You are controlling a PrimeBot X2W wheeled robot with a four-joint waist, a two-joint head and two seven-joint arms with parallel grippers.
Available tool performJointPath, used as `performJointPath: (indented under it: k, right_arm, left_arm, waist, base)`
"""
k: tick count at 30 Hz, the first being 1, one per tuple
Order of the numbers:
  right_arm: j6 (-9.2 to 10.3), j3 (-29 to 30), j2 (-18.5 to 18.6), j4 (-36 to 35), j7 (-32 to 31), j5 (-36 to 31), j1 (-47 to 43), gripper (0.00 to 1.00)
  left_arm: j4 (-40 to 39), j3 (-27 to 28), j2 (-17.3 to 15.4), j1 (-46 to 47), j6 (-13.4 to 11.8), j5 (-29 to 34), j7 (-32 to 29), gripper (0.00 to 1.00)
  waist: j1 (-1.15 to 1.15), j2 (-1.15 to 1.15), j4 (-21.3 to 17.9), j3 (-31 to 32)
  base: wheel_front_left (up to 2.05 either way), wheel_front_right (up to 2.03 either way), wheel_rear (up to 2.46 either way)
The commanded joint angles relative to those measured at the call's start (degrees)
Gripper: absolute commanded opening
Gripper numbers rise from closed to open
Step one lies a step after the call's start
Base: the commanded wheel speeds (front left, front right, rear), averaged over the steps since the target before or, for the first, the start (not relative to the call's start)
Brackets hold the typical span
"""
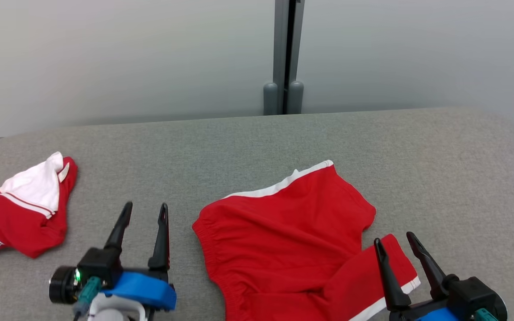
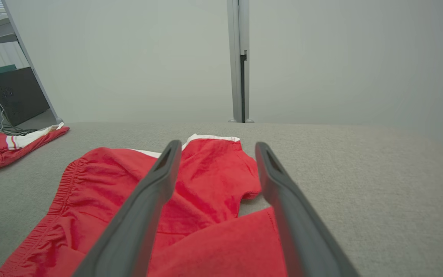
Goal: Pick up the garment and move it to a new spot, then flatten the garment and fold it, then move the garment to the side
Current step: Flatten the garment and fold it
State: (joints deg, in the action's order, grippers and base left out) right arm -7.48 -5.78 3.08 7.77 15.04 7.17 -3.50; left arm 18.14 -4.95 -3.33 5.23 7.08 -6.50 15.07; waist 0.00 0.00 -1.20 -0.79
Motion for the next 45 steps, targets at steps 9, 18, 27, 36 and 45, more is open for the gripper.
performJointPath:
  k: [9, 18, 27, 36, 45]
  right_arm:
    - [-0.03, 0.08, 0.02, -0.03, 0.21, -0.47, 2.4, 1.0]
    - [-0.03, 0.19, -0.06, 0.0, 0.21, -0.43, 3.84, 1.0]
    - [-0.02, 0.52, -0.07, 0.19, 0.21, -0.55, 4.8, 1.0]
    - [-0.03, 0.08, -0.12, 0.58, 0.21, -0.53, 5.72, 1.0]
    - [-0.03, 0.64, -0.14, 0.68, 0.21, -0.27, 6.18, 1.0]
  left_arm:
    - [8.71, -4.21, -2.55, 11.51, 0.5, -0.7, 0.15, 1.0]
    - [24.51, -12.96, -4.22, 18.94, 0.38, -5.53, -0.52, 1.0]
    - [35.49, -20.09, -4.42, 22.05, 0.38, -10.2, -1.2, 1.0]
    - [41.66, -27.08, -3.98, 24.43, 0.38, -15.77, -3.07, 0.72]
    - [43.88, -27.84, -6.36, 30.66, 0.37, -20.58, -0.83, 0.0]
  waist:
    - [0.0, 0.0, -2.53, -2.96]
    - [0.0, 0.0, -3.94, -6.47]
    - [0.0, 0.0, -4.2, -7.66]
    - [0.0, 0.0, -4.84, -8.74]
    - [0.0, 0.0, -5.42, -9.38]
  base:
    - [0.0, 0.0, 0.0]
    - [0.0, 0.0, 0.0]
    - [0.0, 0.0, 0.0]
    - [0.0, 0.0, 0.0]
    - [0.0, 0.0, 0.0]
